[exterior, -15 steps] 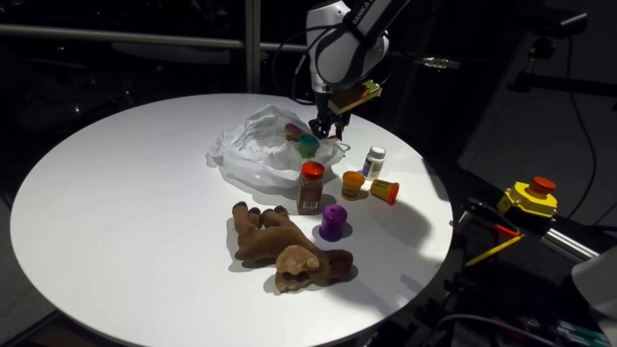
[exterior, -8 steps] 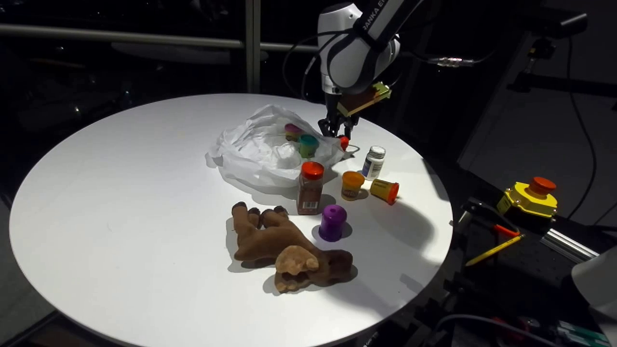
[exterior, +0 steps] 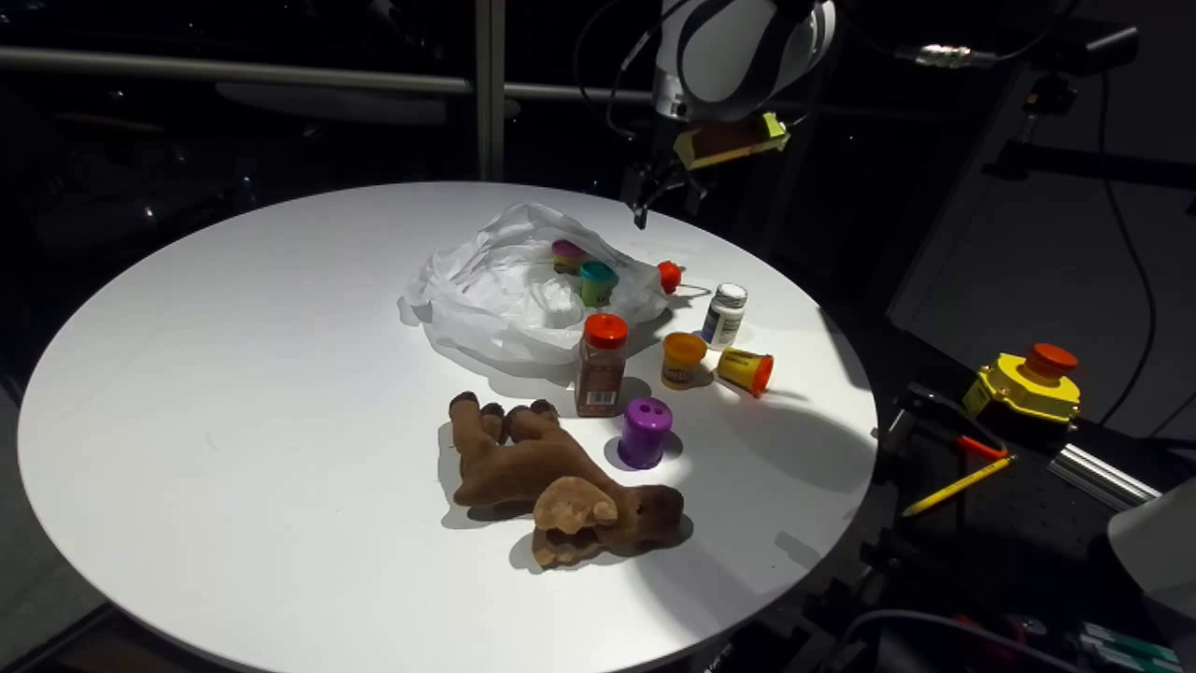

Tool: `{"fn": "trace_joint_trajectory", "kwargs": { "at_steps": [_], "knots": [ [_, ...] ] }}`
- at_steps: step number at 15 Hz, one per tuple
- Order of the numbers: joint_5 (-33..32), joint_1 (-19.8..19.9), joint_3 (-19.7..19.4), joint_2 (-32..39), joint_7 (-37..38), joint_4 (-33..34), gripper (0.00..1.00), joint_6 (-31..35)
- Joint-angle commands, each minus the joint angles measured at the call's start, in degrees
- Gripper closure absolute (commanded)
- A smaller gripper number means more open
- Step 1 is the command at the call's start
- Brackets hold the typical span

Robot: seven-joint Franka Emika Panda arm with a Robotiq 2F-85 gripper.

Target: Pick up the objects from the plastic bag and them on the table.

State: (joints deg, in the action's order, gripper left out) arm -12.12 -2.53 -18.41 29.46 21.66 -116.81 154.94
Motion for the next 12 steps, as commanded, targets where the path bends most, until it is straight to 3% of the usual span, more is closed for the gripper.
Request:
{"fn": "trace_joint_trajectory", "kwargs": {
  "at_steps": [1,7,12],
  "knots": [
    [2.85,-0.72,2.92,-9.59,0.48,-3.44,0.0,-0.96],
    [10.49,-1.98,10.58,-6.01,5.98,3.74,0.0,-11.74],
    [14.75,-4.04,12.55,-0.94,14.68,7.1,0.0,-15.78]
  ]
}}
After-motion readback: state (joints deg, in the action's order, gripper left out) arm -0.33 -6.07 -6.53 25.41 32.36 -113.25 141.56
